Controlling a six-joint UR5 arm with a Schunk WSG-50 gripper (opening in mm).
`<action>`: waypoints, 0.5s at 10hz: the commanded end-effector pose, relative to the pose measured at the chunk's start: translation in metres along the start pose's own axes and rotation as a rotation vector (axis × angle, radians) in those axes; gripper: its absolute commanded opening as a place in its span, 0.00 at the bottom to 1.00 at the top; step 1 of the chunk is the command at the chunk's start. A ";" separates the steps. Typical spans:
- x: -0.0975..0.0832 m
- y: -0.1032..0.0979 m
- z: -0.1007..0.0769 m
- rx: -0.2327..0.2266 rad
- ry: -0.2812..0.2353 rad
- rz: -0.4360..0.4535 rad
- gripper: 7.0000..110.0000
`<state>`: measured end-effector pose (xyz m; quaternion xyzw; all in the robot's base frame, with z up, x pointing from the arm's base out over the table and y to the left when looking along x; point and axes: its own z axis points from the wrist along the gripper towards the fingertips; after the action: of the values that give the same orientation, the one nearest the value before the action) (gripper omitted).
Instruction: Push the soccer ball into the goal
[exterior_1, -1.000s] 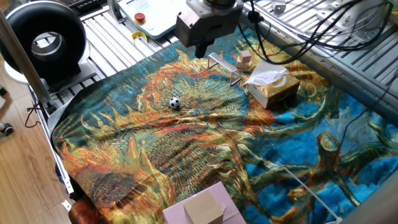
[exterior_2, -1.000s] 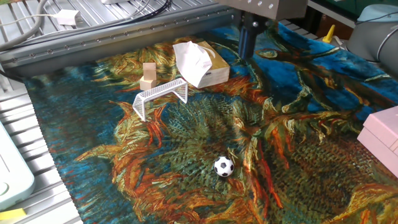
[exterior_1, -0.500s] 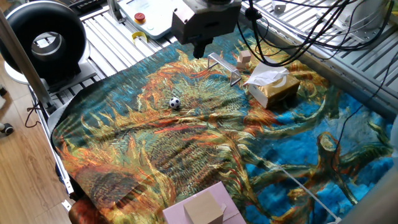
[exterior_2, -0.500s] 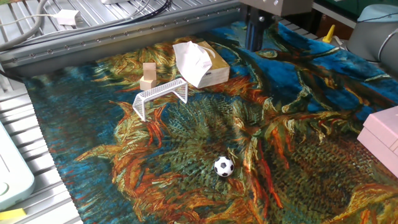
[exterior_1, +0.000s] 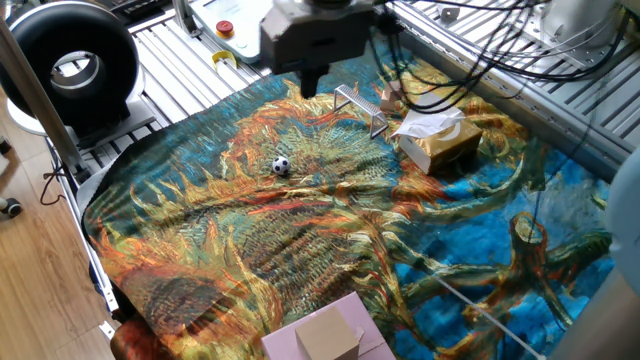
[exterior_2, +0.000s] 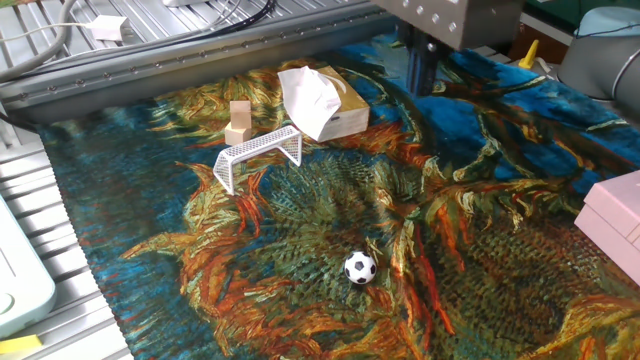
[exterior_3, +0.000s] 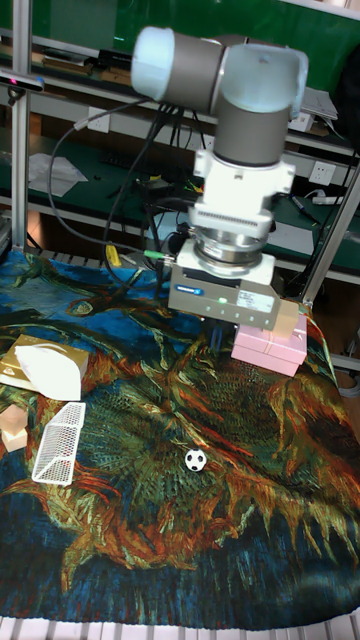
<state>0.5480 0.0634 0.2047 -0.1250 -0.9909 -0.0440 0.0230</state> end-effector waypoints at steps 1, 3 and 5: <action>-0.011 0.000 -0.001 0.048 -0.036 0.007 0.00; -0.024 -0.003 -0.002 0.059 -0.088 -0.018 0.00; -0.024 -0.014 -0.003 0.104 -0.087 -0.035 0.00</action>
<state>0.5634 0.0512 0.2037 -0.1150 -0.9933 -0.0037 -0.0049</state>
